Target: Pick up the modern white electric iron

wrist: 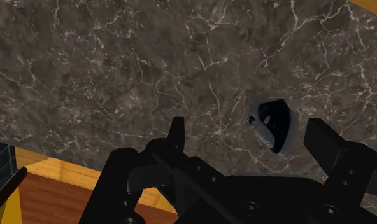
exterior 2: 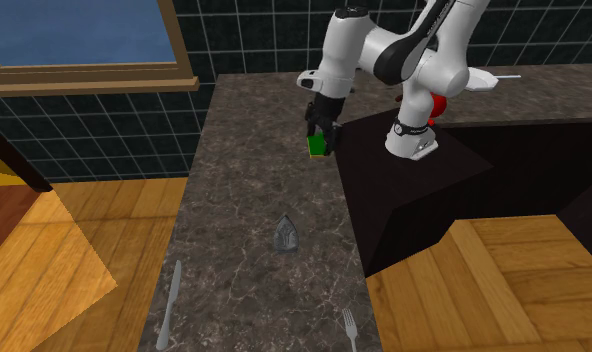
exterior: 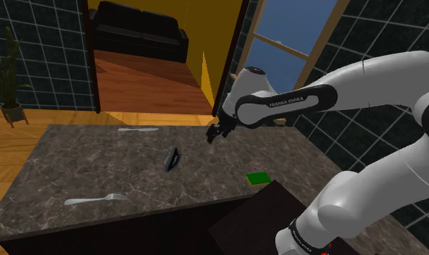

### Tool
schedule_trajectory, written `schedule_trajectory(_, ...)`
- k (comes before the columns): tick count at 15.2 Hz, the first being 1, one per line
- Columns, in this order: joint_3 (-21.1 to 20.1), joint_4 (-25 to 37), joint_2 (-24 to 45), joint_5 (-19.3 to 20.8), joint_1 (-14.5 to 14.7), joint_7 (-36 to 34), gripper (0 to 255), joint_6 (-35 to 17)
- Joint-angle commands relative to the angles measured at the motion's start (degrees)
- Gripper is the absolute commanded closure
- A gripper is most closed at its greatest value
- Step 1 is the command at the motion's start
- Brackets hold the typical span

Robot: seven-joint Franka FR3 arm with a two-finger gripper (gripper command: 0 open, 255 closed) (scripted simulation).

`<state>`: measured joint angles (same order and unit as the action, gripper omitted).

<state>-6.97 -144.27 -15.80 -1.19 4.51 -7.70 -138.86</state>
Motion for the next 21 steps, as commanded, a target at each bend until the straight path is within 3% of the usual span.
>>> schedule_trajectory(1,-0.66,0.84,3.94,0.12,0.24,-0.76,0,-4.84)
schedule_trajectory(11,-2.34,12.46,25.37,6.54,1.77,-7.72,0,-22.35)
schedule_trajectory(16,-0.53,21.03,35.43,10.75,4.74,-11.68,0,-27.62)
schedule_trajectory(21,0.87,21.07,38.54,12.02,5.84,-12.79,0,-30.73)
